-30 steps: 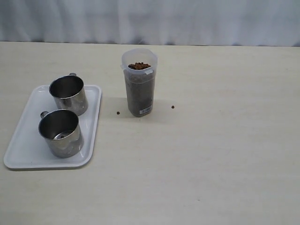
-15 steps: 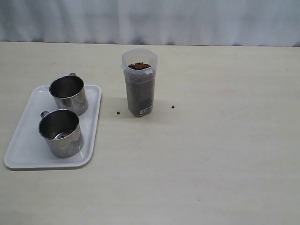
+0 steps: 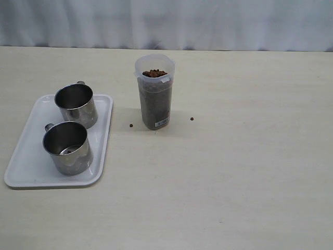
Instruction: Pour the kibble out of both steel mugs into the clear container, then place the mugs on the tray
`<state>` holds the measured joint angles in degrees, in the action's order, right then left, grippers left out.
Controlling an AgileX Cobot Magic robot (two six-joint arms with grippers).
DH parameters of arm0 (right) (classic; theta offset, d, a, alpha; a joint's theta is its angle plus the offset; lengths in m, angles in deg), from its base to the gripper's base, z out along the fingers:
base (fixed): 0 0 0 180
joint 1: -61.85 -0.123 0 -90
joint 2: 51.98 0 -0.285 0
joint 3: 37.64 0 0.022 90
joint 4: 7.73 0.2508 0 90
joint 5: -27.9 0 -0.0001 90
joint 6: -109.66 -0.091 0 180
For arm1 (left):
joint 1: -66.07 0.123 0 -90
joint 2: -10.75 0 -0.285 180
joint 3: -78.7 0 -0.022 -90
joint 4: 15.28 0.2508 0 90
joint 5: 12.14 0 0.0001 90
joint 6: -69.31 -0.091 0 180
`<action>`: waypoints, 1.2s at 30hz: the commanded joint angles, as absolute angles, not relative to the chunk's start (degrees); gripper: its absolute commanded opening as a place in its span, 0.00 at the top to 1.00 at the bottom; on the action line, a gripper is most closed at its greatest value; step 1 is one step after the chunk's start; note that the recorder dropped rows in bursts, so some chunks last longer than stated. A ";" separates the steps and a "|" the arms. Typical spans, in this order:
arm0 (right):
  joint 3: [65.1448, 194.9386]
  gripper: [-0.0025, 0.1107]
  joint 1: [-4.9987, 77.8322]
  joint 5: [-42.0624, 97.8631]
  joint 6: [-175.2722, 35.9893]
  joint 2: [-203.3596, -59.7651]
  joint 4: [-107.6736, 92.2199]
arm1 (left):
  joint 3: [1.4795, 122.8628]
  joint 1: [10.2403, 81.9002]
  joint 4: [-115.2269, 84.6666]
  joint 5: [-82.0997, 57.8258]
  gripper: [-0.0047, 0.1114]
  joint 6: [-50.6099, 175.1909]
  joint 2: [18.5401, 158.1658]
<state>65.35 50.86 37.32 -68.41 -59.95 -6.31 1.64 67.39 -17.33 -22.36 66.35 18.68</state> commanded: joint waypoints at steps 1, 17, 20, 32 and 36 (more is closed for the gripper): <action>65.14 0.93 51.12 37.62 -68.08 -59.77 -6.09 | 1.48 67.07 -17.37 -22.06 0.96 66.43 18.54; 65.14 0.93 51.12 37.62 -68.08 -59.77 -6.09 | 1.48 67.07 -17.37 -22.06 0.96 66.43 18.54; 65.14 0.93 51.12 37.62 -68.08 -59.77 -6.09 | 1.48 67.07 -17.37 -22.06 0.96 66.43 18.54; 65.14 0.93 58.70 37.62 -68.19 -59.77 -6.04 | 1.48 67.07 -17.37 -22.06 0.96 66.43 18.54; 65.14 0.93 58.50 37.62 -68.19 -59.77 -6.04 | 1.48 67.07 -17.37 -22.06 0.96 66.43 18.54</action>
